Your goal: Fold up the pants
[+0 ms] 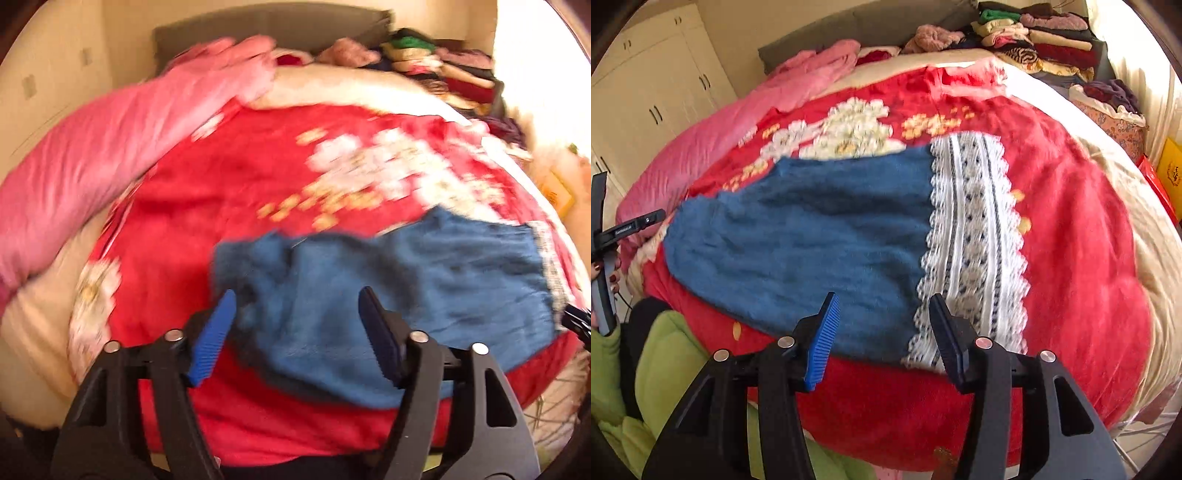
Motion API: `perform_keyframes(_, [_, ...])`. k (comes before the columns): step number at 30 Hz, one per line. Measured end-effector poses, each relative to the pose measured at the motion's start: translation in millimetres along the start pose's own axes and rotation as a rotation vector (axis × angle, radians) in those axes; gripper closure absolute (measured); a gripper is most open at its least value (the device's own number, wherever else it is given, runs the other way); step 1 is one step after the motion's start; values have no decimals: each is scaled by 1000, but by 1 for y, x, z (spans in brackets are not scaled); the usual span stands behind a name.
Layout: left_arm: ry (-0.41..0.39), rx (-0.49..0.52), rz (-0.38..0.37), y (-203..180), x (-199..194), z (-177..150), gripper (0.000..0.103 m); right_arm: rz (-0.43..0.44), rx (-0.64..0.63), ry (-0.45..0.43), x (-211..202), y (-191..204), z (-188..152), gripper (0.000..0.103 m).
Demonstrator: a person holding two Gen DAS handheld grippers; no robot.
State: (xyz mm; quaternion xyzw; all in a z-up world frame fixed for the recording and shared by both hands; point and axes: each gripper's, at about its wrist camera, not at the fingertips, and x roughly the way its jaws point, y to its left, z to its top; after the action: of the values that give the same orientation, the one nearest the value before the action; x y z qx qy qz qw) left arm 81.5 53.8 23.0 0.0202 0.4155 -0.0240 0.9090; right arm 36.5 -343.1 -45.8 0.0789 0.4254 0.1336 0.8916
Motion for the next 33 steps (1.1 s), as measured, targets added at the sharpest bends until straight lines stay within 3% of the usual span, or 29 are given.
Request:
perform_keyframes(4, [5, 76, -102, -40, 11, 26, 36, -14, 35, -48, -3, -13, 22, 54])
perform_keyframes(9, [63, 102, -188, -78, 59, 56, 36, -63, 58, -89, -2, -44, 62, 54])
perform_keyframes(15, [145, 102, -212, -99, 126, 75, 36, -46, 104, -25, 40, -80, 102, 54])
perform_keyframes(21, [218, 109, -274, -116, 172, 67, 37, 11, 156, 54, 92, -100, 106, 53])
perform_keyframes(24, [195, 143, -279, -126, 172, 59, 66, 18, 137, 26, 95, -98, 98, 55])
perform_keyframes(25, [191, 154, -294, -130, 169, 57, 86, 31, 125, 20, 93, -96, 97, 66])
perform_keyframes(26, [186, 171, -311, -135, 165, 55, 97, 44, 117, 14, 91, -95, 96, 72])
perform_keyframes(27, [175, 194, -298, -140, 160, 54, 97, 67, 112, 3, 87, -93, 94, 84])
perform_keyframes(29, [121, 227, -257, -145, 147, 54, 98, 55, 97, -44, 74, -87, 94, 87])
perform_keyframes(33, [43, 200, -242, -141, 128, 72, 98, 31, 32, -148, 46, -77, 111, 88])
